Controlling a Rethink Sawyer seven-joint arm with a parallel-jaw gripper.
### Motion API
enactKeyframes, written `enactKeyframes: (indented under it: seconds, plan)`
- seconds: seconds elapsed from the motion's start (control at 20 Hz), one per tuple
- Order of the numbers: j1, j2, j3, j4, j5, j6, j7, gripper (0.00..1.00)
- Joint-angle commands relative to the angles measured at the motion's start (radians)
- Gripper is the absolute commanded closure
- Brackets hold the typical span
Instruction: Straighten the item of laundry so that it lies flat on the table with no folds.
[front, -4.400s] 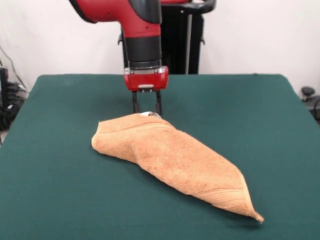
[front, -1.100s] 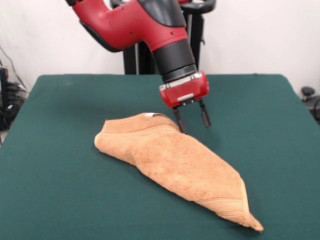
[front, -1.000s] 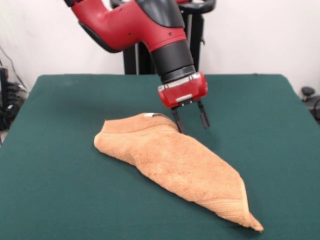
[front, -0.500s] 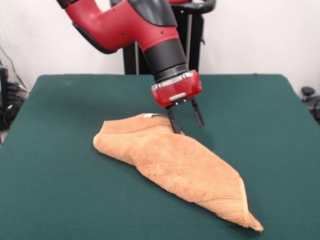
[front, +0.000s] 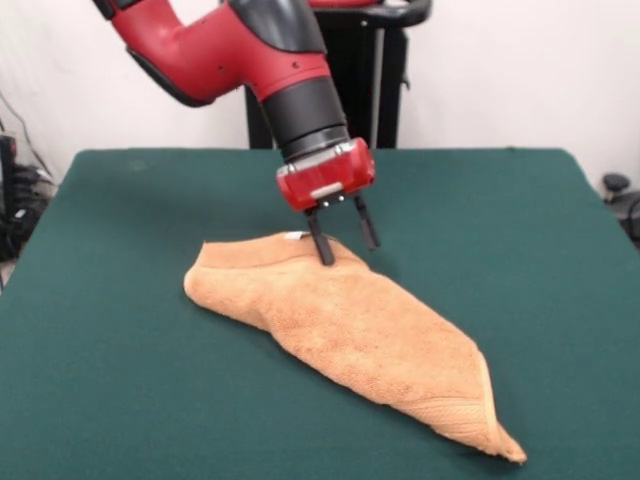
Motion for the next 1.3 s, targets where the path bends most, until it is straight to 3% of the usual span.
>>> enactKeyframes:
  seconds: [0.05,0.3,0.65,0.8,1.3]
  plan:
    - [0.006,-0.001,0.074,-0.092,-0.010,0.129,0.129,0.00]
    - [0.028,0.132,0.064,-0.176,-0.053,0.096,0.122,0.00]
    - [0.141,0.134,-0.015,-0.199,-0.016,-0.018,0.155,0.00]
    - [0.227,0.125,-0.075,-0.224,0.028,-0.055,0.158,0.00]
    - [0.265,0.127,-0.071,-0.253,0.035,-0.024,0.163,0.00]
